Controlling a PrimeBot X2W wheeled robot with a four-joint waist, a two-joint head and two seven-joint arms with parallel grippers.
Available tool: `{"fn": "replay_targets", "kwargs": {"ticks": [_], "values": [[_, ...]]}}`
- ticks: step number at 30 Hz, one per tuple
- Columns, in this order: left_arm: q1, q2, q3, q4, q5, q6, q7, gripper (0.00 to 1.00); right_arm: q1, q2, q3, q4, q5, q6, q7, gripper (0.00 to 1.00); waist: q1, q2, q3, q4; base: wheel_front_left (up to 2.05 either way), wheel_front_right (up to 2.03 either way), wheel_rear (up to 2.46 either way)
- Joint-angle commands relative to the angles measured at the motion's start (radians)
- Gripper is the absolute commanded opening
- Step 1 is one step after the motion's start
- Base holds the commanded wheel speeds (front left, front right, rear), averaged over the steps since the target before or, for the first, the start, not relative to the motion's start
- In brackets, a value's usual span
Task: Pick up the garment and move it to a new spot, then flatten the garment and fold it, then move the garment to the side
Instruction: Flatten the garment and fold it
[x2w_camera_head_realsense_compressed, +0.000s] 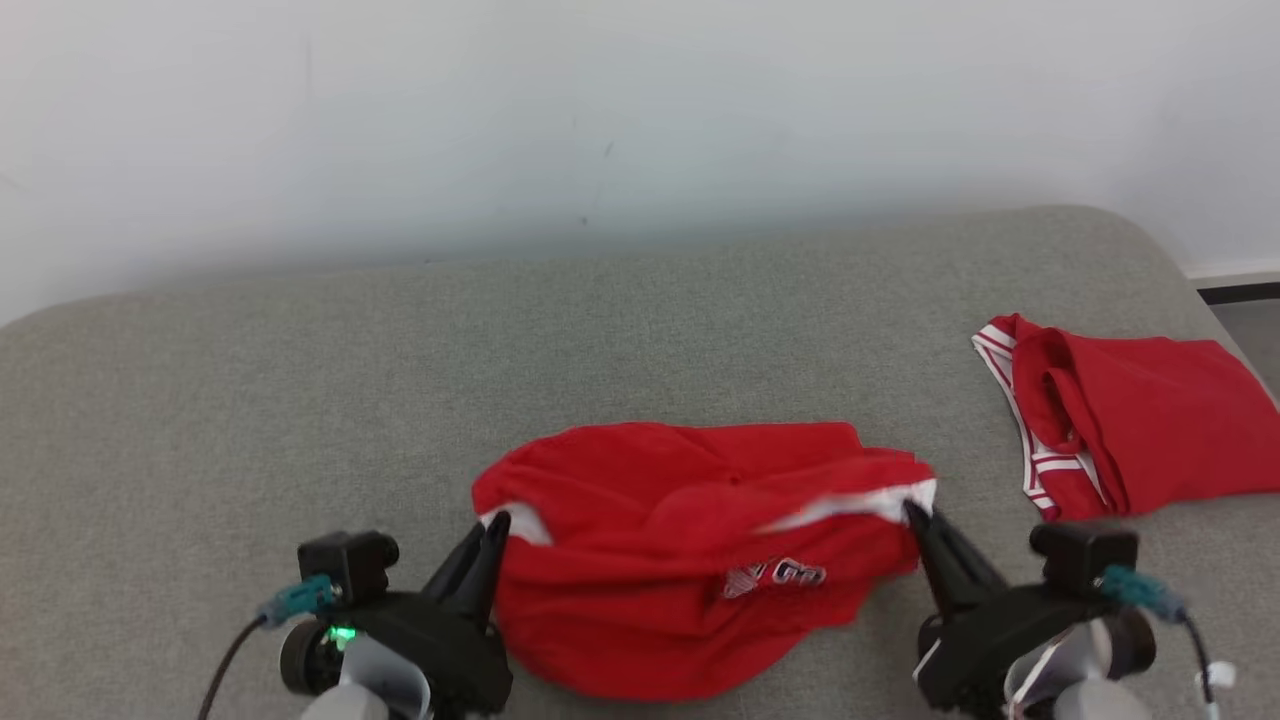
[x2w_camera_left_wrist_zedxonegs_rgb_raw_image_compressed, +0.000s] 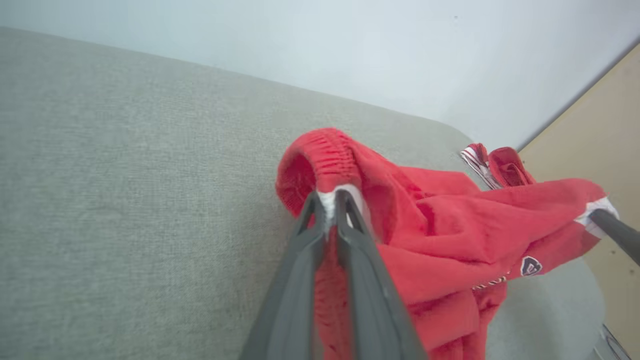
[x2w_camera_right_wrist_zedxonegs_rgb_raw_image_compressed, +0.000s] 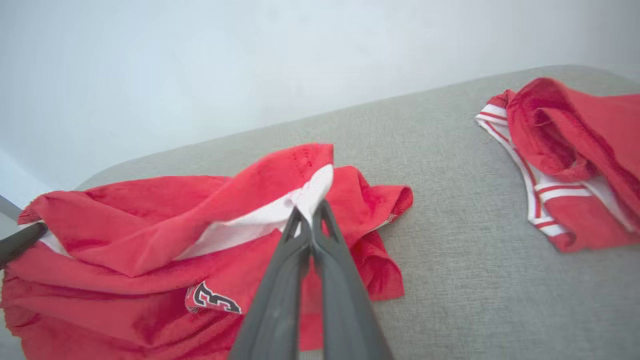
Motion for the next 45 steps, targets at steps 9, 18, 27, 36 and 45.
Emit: {"fn": "replay_targets", "kwargs": {"ticks": [9, 18, 27, 36, 45], "values": [[-0.084, -0.015, 0.036, -0.192, -0.183, 0.0, 0.113, 0.0, -0.096, -0.068, -0.027, -0.237, 0.091, -0.003, 0.147, 0.0, 0.0, -0.0001, -0.01, -0.017, 0.0, 0.0, 0.0], [-0.394, 0.025, 0.12, -0.21, -0.265, 0.01, 0.195, 0.0, -0.513, -0.108, 0.029, -0.146, 0.162, -0.003, 0.232, 0.0, 0.0, -0.0001, 0.228, -0.088, 0.0, 0.0, 0.0], [-0.832, 0.119, 0.191, -0.194, -0.17, 0.03, 0.151, 0.0, -1.082, -0.106, 0.047, 0.072, 0.103, -0.003, 0.085, 0.0, 0.0, -0.0001, 0.553, -0.139, 0.0, 0.0, 0.0], [-1.09, 0.1, 0.33, -0.215, -0.28, 0.014, 0.013, 0.0, -1.426, -0.125, 0.013, 0.212, -0.018, -0.003, -0.183, 0.0, 0.0, -0.0001, 0.68, -0.119, 0.0, 0.0, 0.0], [-0.969, 0.079, 0.302, -0.241, -0.299, 0.001, -0.083, 0.0, -1.384, -0.126, 0.074, 0.308, -0.093, -0.003, -0.235, 0.0, 0.0, -0.0001, 0.703, -0.081, 0.0, 0.0, 0.0]]}}
